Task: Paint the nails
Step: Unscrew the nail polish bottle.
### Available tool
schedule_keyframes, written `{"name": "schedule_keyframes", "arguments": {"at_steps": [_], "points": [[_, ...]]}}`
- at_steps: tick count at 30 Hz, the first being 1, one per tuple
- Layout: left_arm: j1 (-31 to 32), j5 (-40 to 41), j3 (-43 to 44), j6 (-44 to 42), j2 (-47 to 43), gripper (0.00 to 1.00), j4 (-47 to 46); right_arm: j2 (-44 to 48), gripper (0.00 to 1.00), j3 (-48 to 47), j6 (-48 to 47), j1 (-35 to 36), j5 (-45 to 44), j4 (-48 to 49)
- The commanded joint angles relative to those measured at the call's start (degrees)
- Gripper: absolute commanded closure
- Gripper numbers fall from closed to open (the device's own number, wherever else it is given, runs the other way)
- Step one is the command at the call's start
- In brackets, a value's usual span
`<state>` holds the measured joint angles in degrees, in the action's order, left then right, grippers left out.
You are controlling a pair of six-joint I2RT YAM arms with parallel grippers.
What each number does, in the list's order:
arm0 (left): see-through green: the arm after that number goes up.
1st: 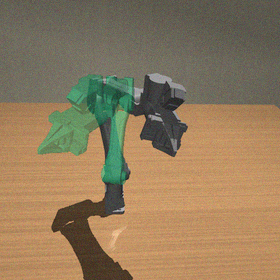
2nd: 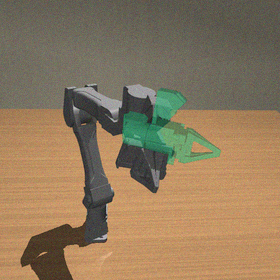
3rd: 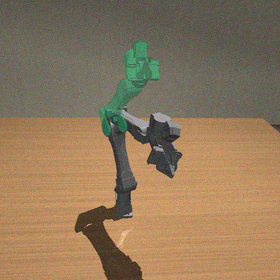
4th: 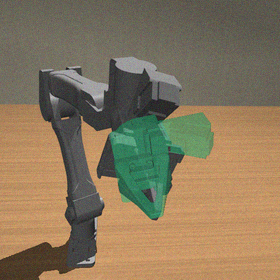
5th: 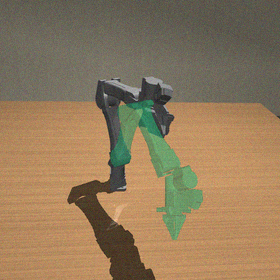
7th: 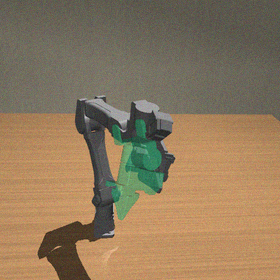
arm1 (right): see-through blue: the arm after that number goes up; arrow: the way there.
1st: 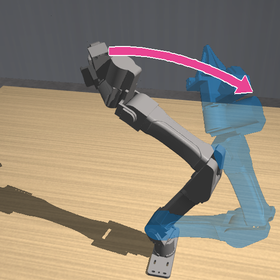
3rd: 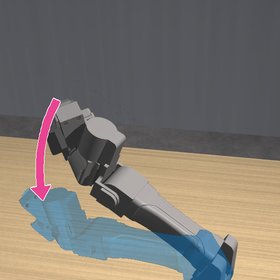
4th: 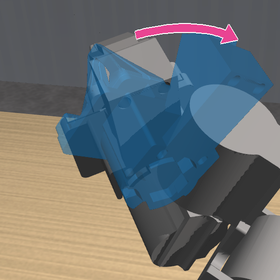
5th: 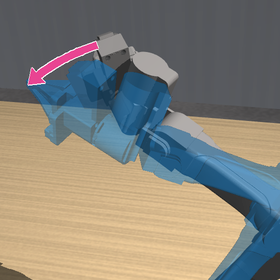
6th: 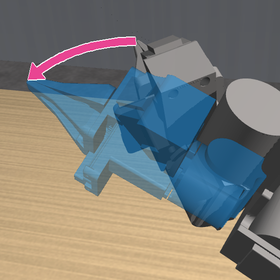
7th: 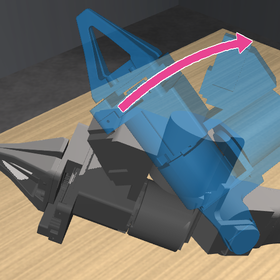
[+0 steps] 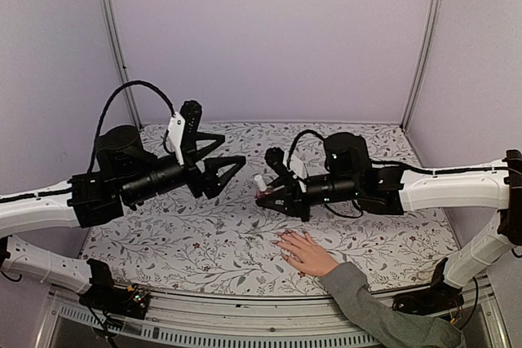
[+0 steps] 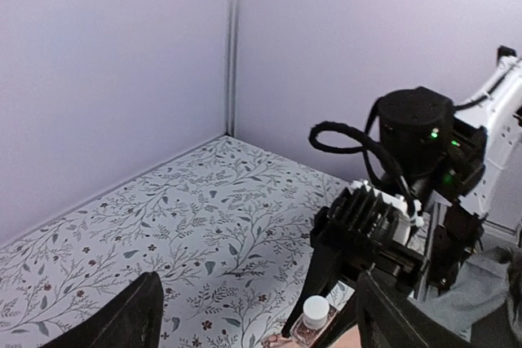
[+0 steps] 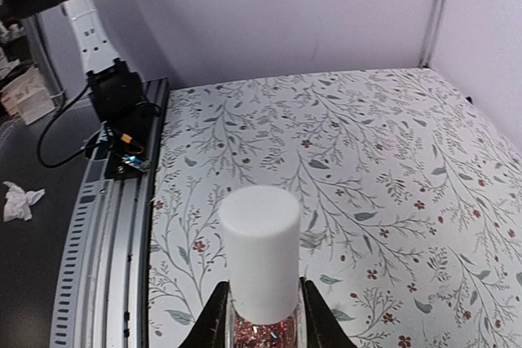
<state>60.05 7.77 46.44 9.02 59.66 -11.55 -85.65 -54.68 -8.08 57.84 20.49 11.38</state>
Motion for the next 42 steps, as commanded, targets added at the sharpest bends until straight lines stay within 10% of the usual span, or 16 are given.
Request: {"name": "schedule_keyframes", "arguments": {"at_steps": [1,12,25,42], "points": [[-0.5,-22.4,-2.4,-10.6,-2.4,0.17,2.6,2.7,1.0,-1.0,-3.9,0.0,19.2,-2.0],[0.1,-41.5,-2.1,-19.1,1.5,0.36,2.8,0.3,1.0,-4.6,-6.5,0.6,34.8,-10.5],[2.1,-46.8,0.8,-21.4,7.4,0.48,1.5,-2.4,1.0,-7.0,-7.2,1.7,40.0,-13.6],[2.4,-45.1,0.4,-18.2,8.5,0.97,-0.9,-1.0,1.0,-6.3,-5.5,1.7,32.9,-11.9]]}}
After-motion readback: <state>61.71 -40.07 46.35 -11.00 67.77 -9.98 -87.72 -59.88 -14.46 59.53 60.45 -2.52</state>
